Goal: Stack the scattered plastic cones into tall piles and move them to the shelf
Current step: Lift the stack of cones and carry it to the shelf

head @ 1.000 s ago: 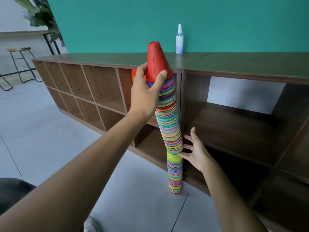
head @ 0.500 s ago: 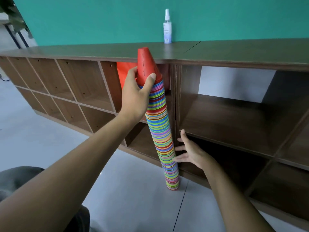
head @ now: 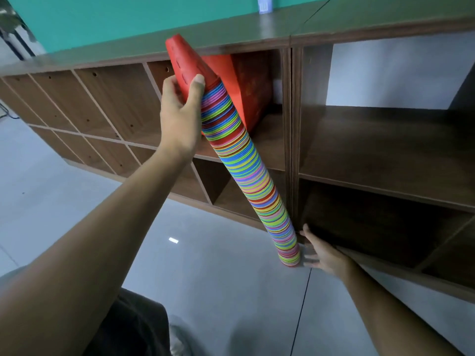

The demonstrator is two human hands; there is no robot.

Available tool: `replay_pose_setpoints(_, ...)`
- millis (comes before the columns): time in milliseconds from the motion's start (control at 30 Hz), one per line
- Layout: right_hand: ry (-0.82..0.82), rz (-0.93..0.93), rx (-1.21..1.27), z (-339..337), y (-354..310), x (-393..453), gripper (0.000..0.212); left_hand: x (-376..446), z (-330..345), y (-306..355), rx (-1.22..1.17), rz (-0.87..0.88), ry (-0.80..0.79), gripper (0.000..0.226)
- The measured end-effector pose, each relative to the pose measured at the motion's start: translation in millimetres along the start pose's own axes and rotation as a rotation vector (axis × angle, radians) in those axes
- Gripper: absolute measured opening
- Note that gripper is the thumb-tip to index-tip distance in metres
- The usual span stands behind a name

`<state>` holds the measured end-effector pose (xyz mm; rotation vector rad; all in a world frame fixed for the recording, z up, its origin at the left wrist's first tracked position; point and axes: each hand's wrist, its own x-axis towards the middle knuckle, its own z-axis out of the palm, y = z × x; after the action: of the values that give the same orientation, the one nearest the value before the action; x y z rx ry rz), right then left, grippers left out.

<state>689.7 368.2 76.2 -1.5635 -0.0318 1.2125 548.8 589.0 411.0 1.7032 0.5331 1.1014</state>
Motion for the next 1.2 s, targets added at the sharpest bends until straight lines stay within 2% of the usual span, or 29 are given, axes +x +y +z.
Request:
replay_pose_setpoints(33, -0.049, -0.027, -0.012, 0.4, 5.7, 1.6, 0.073, 2.9, -1.9, -1.8, -0.006, -0.012, 0.004, 0.033)
replay_pose_setpoints(100, -0.115, -0.071, -0.110, 4.1, 16.9, 7.6, 0.054, 9.1, -5.1, -6.5, -0.007, -0.022, 0.023, 0.031)
replay_pose_setpoints(133, -0.115, -0.100, -0.164, 8.2, 22.6, 14.5, 0.053, 12.0, -6.6, -9.6, -0.011, -0.024, 0.035, 0.030)
replay_pose_setpoints(167, -0.106, -0.144, -0.224, 13.6, 27.4, 21.7, 0.065, 15.4, -8.8, -13.1, -0.019, -0.026, 0.045, 0.028)
replay_pose_setpoints(267, -0.029, -0.291, -0.390, 15.5, 49.1, 56.7, 0.120, 23.8, -12.7, -22.7, -0.043, -0.047, 0.059, 0.024)
replay_pose_setpoints(300, 0.009, -0.308, -0.425, 13.5, 57.6, 68.3, 0.127, 25.8, -13.3, -27.6, -0.048, -0.055, 0.062, 0.025)
replay_pose_setpoints(533, 0.276, -0.392, -0.475, 30.5, 75.1, 93.0, 0.102, 38.1, -20.8, -47.9, -0.082, -0.088, 0.084, 0.034)
replay_pose_setpoints(700, 0.368, -0.385, -0.422, 46.9, 76.8, 99.8, 0.104, 43.3, -27.4, -61.5, -0.096, -0.075, 0.099, 0.059)
replay_pose_setpoints(933, 0.453, -0.402, -0.465, 54.1, 71.8, 86.0, 0.084, 42.7, -36.1, -67.5, -0.096, -0.051, 0.105, 0.045)
replay_pose_setpoints(1200, 0.503, -0.462, -0.563, 14.0, 44.0, 18.8, 0.080, 37.0, -46.2, -32.6, -0.177, -0.081, 0.129, 0.052)
